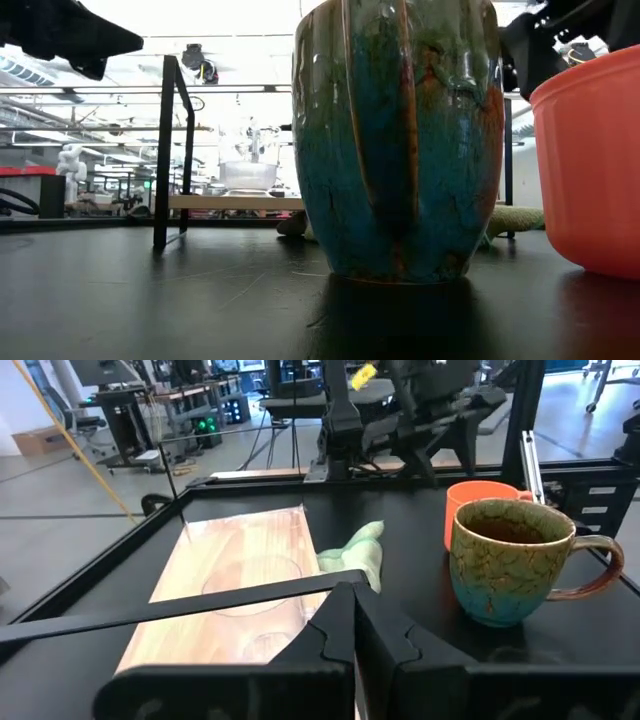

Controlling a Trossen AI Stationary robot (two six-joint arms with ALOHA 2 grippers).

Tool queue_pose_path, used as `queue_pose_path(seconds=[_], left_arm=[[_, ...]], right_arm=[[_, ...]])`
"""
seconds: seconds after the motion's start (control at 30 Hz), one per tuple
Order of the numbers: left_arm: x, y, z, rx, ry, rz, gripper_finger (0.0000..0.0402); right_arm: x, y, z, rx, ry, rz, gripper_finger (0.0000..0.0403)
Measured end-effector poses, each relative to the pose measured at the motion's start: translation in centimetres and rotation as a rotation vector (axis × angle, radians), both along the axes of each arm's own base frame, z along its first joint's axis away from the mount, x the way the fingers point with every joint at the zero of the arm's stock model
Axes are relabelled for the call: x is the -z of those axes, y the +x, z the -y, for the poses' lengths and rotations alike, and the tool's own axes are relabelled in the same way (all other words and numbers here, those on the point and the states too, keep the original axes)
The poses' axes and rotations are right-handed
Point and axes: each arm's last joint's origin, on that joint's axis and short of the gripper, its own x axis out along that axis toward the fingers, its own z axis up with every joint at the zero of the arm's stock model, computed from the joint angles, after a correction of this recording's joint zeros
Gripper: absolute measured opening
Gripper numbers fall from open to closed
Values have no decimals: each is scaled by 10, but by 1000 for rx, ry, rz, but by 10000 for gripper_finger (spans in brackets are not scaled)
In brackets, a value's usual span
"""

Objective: Stack small to large cups/mugs on shelf
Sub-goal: Put the orange mug on the shelf

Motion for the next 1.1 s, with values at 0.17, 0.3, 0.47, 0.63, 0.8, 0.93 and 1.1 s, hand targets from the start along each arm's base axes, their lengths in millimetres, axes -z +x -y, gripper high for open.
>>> queue_pose_path(seconds=[0.17, 0.3, 0.47, 0.63, 0.8, 0.93, 1.1], left_arm=[[0, 0, 0, 0, -5, 0, 0], [0, 0, 0, 0, -4, 0, 0], [0, 0, 0, 3, -4, -2, 0], [0, 0, 0, 17, -7, -5, 0], [0, 0, 1, 18, -8, -5, 0], [0, 0, 1, 18, -9, -5, 1], [1, 0, 1, 20, -8, -6, 1]], right_arm=[[14, 7, -2, 2, -25, -43, 227], [21, 9, -3, 4, -34, -67, 227], [28, 13, -2, 17, -46, -90, 226], [32, 16, 1, 29, -52, -104, 218], [32, 18, 2, 35, -48, -95, 171], [30, 20, 1, 35, -34, -68, 115], [30, 20, 1, 47, -34, -65, 27]])
